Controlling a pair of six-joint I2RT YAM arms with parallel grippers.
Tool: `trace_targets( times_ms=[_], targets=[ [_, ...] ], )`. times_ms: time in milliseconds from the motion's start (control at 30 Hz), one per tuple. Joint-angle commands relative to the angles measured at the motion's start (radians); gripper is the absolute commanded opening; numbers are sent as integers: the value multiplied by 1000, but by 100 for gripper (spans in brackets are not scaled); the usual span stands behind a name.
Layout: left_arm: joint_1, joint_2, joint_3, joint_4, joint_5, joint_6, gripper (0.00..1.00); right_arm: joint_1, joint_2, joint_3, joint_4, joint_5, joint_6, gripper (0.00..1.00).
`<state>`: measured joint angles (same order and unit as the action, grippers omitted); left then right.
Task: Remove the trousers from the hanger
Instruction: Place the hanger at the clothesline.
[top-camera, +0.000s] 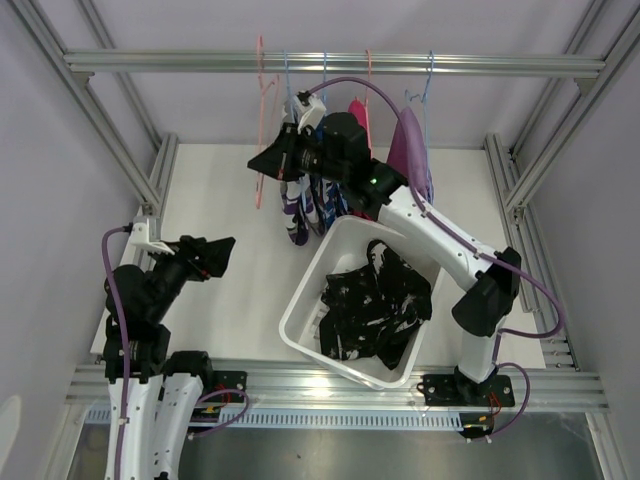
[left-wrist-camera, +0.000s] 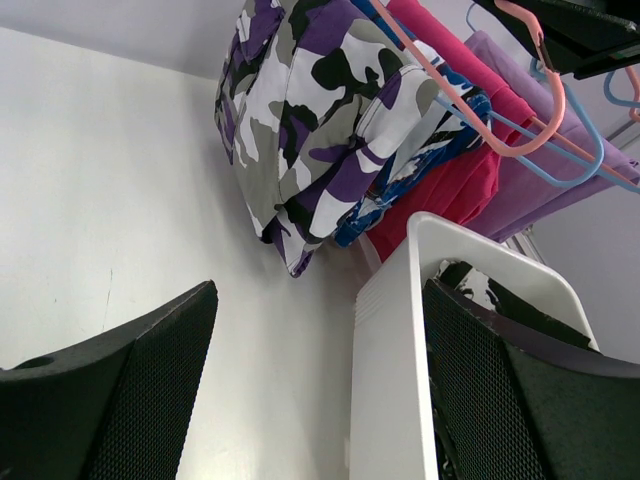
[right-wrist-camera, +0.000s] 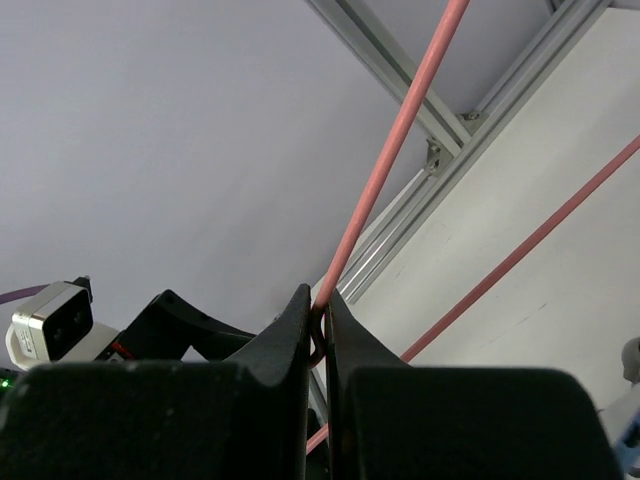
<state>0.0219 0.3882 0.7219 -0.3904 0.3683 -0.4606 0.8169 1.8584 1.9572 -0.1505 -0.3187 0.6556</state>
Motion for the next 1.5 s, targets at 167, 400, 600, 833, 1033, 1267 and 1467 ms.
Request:
trace_targets(
  times_ms=[167,400,600,833,1033,1267,1467],
  targets=[
    [-4,-5,-6,21,-9,27,88,-24,18,40,28,-62,49,0],
    [-4,-8,-7,18,-6,27,88,-22,15,-15,55,-79,65,0],
    [-4,-9,-7,19,-3,27,88,-16,-10,-76,69,-79,65,7],
    [-5,-9,-9,16,-5,30,88,-9,-77,-208,106,-63,55,53],
    [-4,-8,-7,13,-12,31,88,2,-160,-310,120,-62,36,67],
    [-5,-8,-7,5,-26,36,88,36,-269,-403,85,-37,7,86],
    [-4,3,-6,4,-25,37,88,68,-407,-521,46,32,-10,100]
  ],
)
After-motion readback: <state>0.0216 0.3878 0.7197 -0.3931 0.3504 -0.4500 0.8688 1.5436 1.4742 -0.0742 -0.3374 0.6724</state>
